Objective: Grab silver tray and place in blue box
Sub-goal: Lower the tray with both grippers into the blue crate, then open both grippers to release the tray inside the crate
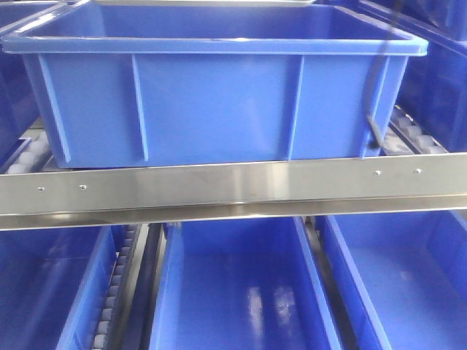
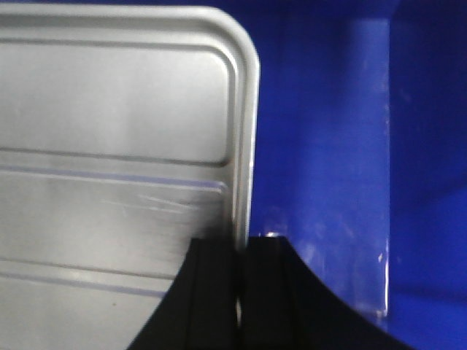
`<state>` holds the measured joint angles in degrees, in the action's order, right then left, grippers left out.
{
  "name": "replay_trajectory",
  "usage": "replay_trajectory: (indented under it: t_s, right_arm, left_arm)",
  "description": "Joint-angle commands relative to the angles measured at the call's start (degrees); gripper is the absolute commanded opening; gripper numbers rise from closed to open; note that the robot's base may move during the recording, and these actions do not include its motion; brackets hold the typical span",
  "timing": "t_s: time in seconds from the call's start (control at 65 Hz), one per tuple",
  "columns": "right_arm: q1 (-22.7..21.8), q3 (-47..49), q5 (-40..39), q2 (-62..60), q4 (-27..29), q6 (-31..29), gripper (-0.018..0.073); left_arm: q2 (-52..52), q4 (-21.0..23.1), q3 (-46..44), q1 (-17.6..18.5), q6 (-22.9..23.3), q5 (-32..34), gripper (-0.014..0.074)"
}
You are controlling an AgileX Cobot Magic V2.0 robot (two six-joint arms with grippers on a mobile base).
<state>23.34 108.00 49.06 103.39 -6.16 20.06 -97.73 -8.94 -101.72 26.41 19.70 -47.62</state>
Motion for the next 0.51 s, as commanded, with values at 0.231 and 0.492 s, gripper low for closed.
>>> replay_trajectory:
  t_s: [0.231, 0.492]
  right_arm:
    - [-0.16, 8.04, -12.46, 4.90, 7.87, -1.49, 0.0057]
    - [-0.23, 8.04, -14.17, 6.34, 7.46, -1.49, 0.0057]
  left_arm:
    - [-5.28, 11.07, -4.68, -1.66, -2.08, 16.38, -0.0005]
    - [-7.13, 10.28, -4.68, -1.76, -2.08, 18.01, -0.0006]
